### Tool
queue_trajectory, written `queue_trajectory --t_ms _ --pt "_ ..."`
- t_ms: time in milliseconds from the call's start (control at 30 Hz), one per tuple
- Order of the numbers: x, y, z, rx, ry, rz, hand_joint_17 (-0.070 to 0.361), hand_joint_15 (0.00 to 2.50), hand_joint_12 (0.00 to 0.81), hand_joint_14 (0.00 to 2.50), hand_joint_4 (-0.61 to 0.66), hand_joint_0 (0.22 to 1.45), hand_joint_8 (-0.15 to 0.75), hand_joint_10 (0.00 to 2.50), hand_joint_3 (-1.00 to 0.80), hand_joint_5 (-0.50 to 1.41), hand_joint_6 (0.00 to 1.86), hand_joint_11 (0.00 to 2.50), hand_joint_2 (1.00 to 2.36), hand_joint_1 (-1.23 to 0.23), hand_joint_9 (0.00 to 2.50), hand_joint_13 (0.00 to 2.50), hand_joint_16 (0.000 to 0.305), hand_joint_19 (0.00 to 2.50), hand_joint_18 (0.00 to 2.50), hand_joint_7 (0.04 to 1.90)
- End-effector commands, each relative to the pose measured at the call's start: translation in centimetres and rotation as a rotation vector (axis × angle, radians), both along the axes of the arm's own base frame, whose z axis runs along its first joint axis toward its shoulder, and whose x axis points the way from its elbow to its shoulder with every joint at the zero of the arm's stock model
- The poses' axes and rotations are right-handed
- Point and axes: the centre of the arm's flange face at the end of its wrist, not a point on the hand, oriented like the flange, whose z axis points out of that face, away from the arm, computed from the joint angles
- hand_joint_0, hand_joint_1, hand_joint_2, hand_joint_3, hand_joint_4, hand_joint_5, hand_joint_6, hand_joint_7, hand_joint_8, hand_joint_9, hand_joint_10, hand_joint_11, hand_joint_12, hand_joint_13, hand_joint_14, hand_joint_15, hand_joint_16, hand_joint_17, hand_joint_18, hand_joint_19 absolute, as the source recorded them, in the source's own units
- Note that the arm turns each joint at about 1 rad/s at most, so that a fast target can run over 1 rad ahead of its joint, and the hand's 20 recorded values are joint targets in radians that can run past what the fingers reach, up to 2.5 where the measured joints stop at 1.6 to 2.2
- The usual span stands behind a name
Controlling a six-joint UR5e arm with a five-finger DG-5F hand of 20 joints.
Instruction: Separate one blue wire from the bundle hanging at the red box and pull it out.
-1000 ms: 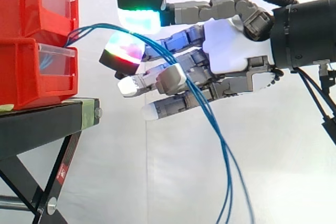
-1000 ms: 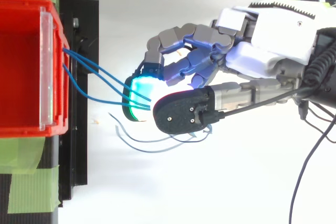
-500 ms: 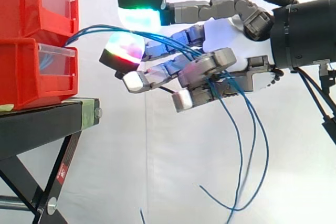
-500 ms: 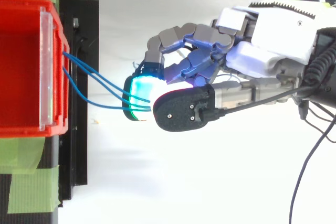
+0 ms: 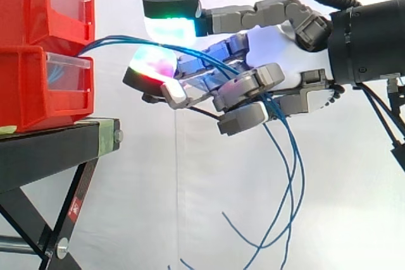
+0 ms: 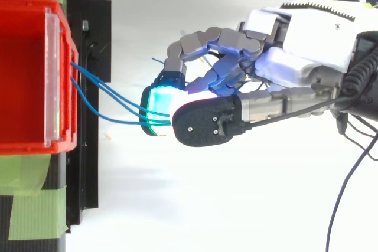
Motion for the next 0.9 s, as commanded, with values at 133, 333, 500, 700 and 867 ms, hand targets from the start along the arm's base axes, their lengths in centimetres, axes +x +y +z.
queue_trajectory --t_ms 133,333,500,700,867 --pt "-0.1 0.0 -0.1 -0.005 0.009 0.0 0.091 1.26 0.341 2.43 0.26 0.65 0.389 0.01 -0.12 -0.18 0.76 1.14 1.03 -0.66 0.97 0.99 0.04 1.82 1.19 1.08" --pt "0.4 0.1 1.0 -0.003 0.0 -0.002 0.093 1.28 0.345 2.31 0.26 0.65 0.384 0.02 -0.13 -0.18 0.76 1.13 1.03 -0.66 0.95 1.0 0.041 1.76 1.16 1.07" --pt "0.0 -0.2 1.5 -0.021 0.076 -0.002 0.093 1.3 0.35 2.19 0.25 0.66 0.382 0.02 -0.15 -0.18 0.75 1.11 1.03 -0.66 0.93 1.01 0.041 1.72 1.12 1.07" --pt "-1.4 -0.4 2.2 -0.064 0.242 0.006 0.092 1.3 0.344 2.14 0.26 0.66 0.381 0.02 -0.15 -0.18 0.75 1.09 1.03 -0.67 0.92 1.01 0.041 1.7 1.1 1.07" --pt "-2.3 -0.4 3.5 -0.112 0.283 0.025 0.094 1.31 0.343 2.11 0.26 0.66 0.381 0.02 -0.15 -0.18 0.75 1.09 1.03 -0.66 0.92 1.01 0.042 1.69 1.1 1.07"
